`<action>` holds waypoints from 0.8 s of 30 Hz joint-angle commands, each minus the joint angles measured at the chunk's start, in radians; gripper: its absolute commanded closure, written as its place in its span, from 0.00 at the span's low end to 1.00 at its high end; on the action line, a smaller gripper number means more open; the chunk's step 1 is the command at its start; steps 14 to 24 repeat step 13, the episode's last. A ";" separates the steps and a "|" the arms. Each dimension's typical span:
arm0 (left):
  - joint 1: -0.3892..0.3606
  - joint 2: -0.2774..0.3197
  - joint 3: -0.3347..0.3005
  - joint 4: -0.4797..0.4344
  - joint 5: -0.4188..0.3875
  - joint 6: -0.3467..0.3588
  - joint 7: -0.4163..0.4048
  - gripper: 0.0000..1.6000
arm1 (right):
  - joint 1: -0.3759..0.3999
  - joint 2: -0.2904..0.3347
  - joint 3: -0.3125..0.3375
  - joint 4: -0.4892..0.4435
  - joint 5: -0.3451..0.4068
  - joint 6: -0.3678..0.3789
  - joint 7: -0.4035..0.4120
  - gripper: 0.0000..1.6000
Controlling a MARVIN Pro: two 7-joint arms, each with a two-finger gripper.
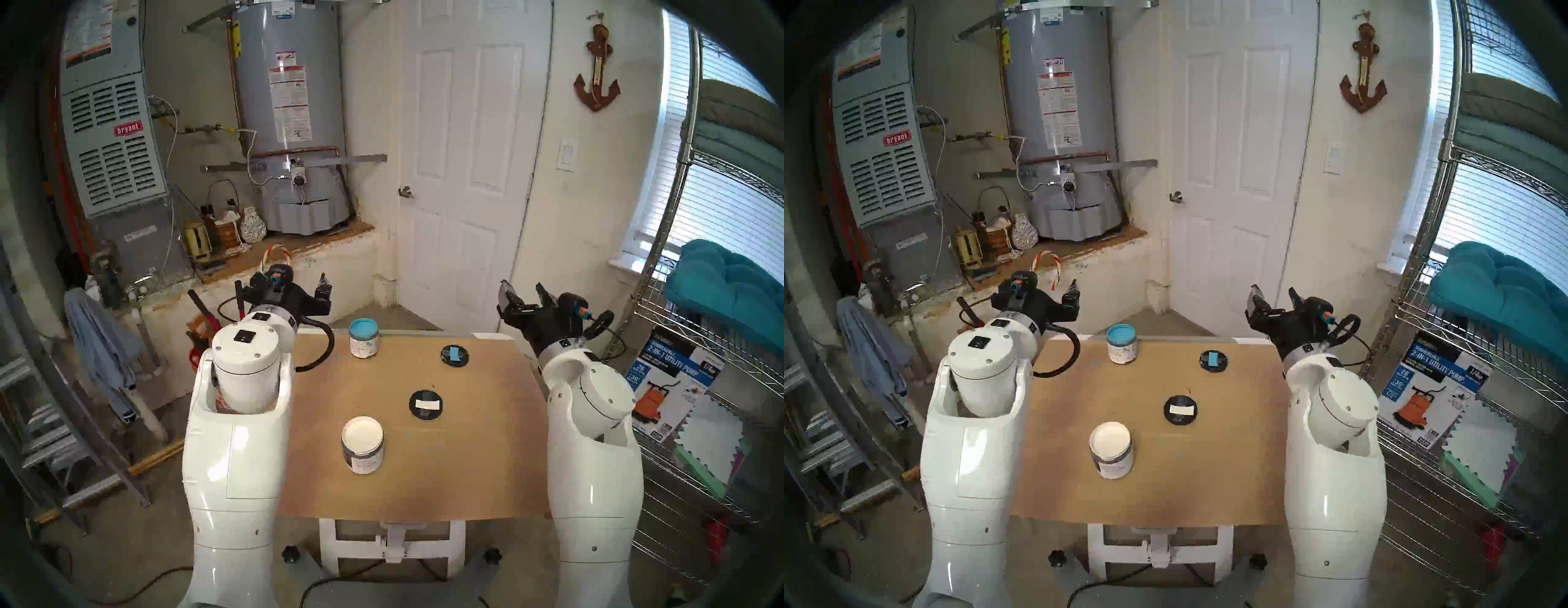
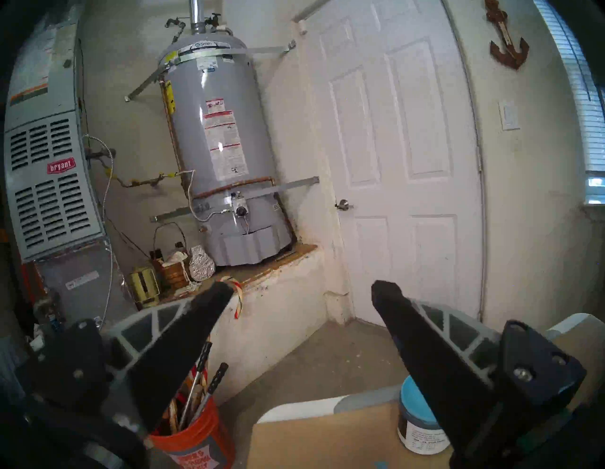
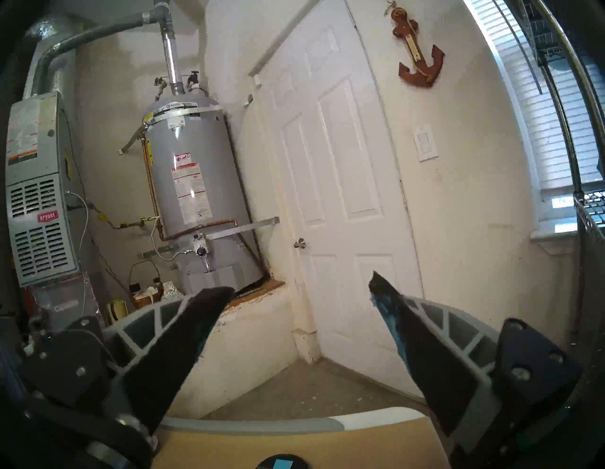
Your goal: Open paint jar
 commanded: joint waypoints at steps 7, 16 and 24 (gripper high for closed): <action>0.041 0.020 0.070 -0.066 -0.070 0.029 0.210 0.00 | 0.001 0.002 -0.043 -0.044 0.026 -0.009 -0.076 0.00; 0.043 0.024 0.105 -0.061 -0.112 0.023 0.333 0.00 | -0.001 0.002 -0.048 -0.046 0.029 -0.011 -0.091 0.00; 0.043 0.024 0.105 -0.061 -0.112 0.023 0.333 0.00 | -0.001 0.002 -0.048 -0.046 0.029 -0.011 -0.091 0.00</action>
